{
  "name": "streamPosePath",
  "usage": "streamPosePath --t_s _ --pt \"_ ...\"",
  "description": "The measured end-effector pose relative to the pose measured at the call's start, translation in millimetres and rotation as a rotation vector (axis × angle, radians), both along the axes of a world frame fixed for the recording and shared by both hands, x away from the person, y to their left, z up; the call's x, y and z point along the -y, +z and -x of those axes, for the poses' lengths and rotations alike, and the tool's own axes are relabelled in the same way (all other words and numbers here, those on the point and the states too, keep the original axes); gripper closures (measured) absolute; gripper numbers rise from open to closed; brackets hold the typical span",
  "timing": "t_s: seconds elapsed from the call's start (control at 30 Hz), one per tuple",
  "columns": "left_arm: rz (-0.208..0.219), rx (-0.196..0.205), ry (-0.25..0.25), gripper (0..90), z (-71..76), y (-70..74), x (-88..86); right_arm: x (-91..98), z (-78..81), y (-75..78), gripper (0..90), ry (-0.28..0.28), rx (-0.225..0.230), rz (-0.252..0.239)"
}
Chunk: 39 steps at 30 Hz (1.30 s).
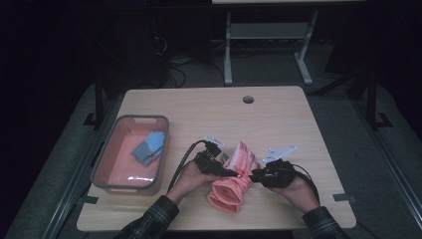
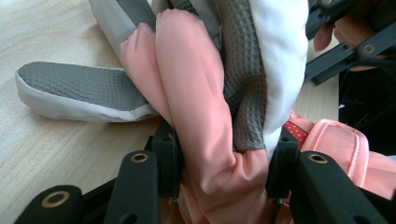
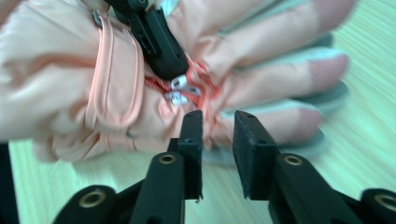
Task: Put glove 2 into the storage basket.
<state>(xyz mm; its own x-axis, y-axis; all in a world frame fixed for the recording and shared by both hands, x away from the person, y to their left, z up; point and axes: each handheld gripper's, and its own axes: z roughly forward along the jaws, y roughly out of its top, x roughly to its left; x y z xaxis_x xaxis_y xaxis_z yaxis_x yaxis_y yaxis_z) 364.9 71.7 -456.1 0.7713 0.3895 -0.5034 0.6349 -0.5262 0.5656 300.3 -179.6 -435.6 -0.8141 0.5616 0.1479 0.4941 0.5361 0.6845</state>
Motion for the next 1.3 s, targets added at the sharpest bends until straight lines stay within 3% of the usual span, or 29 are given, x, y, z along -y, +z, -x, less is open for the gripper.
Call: streamPosePath --t_s 0.1,0.2,0.37,0.5,0.67,1.07,1.3 --pt "0.005 0.003 0.001 57.5 0.9 1.9 0.2 12.2 5.5 0.5 60.0 -0.029 0.015 -0.009" --pt "0.018 0.0 -0.001 57.5 0.5 2.9 -0.4 25.8 12.5 -6.9 41.2 -0.08 0.05 -0.003" --pt "0.026 0.0 -0.007 57.5 1.1 7.9 -0.9 41.3 16.9 -28.5 29.3 -0.165 0.066 0.041" --pt "0.032 0.02 -0.012 57.5 3.4 16.4 -2.1 41.2 14.2 -39.9 23.2 -0.188 0.092 0.068" --pt "0.044 0.043 -0.022 57.5 6.5 25.0 -5.0 39.7 13.2 -45.4 17.4 -0.204 0.115 0.03" --pt "0.041 0.078 -0.023 57.7 7.9 39.7 -11.6 39.6 12.4 -45.9 14.8 -0.199 0.116 0.035" --pt "0.057 0.09 0.002 57.7 5.4 54.8 -19.5 39.5 12.3 -46.0 14.4 -0.202 0.116 0.033"
